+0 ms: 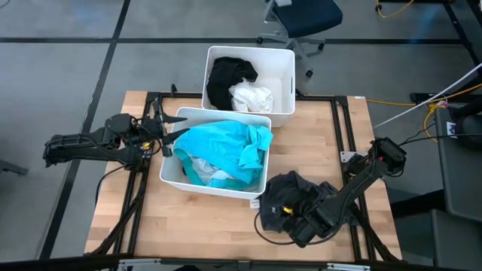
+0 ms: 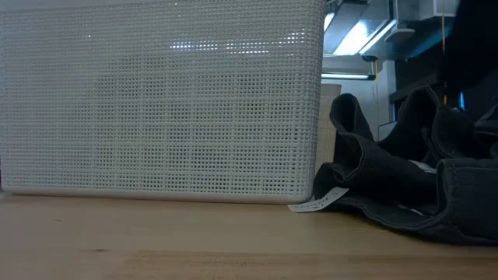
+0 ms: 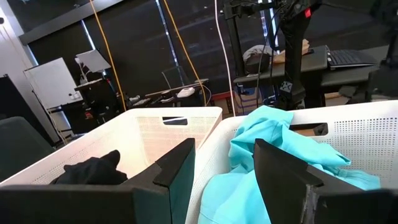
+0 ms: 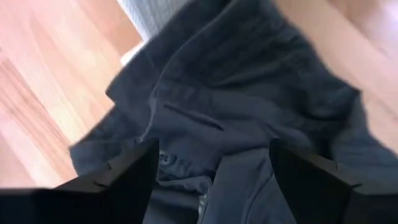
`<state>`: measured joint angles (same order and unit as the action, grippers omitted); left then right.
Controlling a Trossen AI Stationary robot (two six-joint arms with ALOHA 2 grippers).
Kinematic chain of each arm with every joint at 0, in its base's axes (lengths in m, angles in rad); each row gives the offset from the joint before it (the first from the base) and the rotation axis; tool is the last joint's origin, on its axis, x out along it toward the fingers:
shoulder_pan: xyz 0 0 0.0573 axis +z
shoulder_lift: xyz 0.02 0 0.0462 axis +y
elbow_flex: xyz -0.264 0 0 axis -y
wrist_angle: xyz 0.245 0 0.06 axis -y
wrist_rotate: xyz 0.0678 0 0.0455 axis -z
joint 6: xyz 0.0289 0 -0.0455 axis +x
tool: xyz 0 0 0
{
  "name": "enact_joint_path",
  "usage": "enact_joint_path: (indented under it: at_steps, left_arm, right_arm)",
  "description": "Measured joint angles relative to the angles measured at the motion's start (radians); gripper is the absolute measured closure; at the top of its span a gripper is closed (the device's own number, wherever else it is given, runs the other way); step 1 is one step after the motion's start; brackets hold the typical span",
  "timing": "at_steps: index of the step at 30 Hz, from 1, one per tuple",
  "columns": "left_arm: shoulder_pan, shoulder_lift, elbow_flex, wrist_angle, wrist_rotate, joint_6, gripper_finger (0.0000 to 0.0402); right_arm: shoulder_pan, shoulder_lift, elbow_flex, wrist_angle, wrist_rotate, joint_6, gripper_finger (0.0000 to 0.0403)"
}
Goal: Sort clothes
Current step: Put the black cargo shorts into the bottom white bin
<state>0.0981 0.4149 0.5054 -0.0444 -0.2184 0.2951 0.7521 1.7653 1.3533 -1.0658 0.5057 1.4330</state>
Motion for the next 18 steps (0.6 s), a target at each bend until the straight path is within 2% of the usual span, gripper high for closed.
enact_joint_path:
  at_steps: [10, 14, 18]
  left_arm:
    - [0.000, 0.000, 0.000, 0.000, 0.000, 0.000, 0.0251]
    - [0.000, 0.000, 0.000, 0.001, 0.000, 0.000, 0.0251]
    - [0.000, 0.000, 0.000, 0.001, 0.000, 0.000, 0.0251]
  right_arm:
    - [0.000, 0.000, -0.170, 0.214, -0.054, -0.130, 0.0093]
    - [0.000, 0.007, -0.231, 0.226, -0.036, -0.154, 0.0093]
    - [0.000, 0.022, -0.308, 0.337, -0.029, -0.193, 0.0093]
